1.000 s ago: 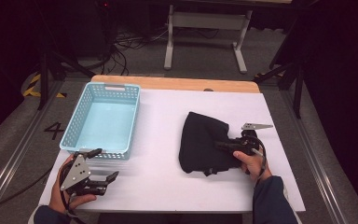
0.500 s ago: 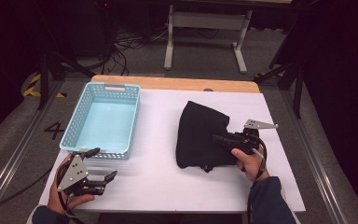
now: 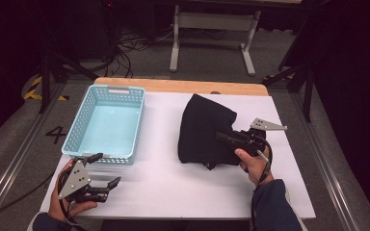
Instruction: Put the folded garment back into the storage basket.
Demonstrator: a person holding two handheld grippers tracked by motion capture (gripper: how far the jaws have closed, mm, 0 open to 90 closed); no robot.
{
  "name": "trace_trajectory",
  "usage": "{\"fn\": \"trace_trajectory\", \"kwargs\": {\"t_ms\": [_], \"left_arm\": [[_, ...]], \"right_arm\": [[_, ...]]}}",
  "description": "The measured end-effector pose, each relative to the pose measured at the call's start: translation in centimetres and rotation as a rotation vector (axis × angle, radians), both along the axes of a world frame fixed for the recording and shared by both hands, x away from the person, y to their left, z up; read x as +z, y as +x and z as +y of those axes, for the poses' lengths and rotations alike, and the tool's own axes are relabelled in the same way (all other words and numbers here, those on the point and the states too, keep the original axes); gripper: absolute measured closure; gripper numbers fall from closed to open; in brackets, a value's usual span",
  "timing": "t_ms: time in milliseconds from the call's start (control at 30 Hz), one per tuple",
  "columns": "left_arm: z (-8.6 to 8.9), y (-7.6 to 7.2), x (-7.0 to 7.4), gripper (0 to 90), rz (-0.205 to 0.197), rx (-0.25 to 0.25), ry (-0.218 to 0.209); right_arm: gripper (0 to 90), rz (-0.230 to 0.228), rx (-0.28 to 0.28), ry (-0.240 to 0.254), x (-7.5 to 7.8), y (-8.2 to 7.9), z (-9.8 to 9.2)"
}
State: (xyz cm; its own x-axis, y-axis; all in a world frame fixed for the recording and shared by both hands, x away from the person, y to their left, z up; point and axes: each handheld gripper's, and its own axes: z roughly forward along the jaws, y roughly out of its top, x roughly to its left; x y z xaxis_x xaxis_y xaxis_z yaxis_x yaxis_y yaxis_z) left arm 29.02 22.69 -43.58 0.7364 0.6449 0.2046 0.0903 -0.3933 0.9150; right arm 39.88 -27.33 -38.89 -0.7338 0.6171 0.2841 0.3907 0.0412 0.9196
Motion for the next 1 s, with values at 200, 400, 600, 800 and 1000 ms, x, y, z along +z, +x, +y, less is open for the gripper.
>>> {"fn": "trace_trajectory", "kwargs": {"t_ms": [200, 400, 600, 800, 1000], "left_arm": [[-0.2, -0.1, -0.1, 9.1, 0.004, -0.007, 0.002], [-0.2, -0.2, 0.0, 9.0, 0.000, -0.016, 0.002], [-0.5, -0.3, -0.1, 9.0, -0.004, -0.024, 0.008], [-0.5, -0.4, 0.0, 9.0, -0.003, -0.028, 0.001], [-0.5, -0.4, 0.0, 9.1, -0.004, -0.036, -0.001]], "right_arm": [[65.7, -0.024, -0.010, 0.010, 1.0, 0.1, 0.9], [65.7, -0.047, -0.021, 0.017, 2.0, 0.4, 1.9], [65.7, -0.063, -0.015, 0.016, 3.1, 0.7, 3.3], [65.7, -0.080, -0.006, 0.024, 4.1, 1.2, 4.9], [65.6, -0.093, 0.012, 0.030, 4.9, 1.7, 7.0]]}}
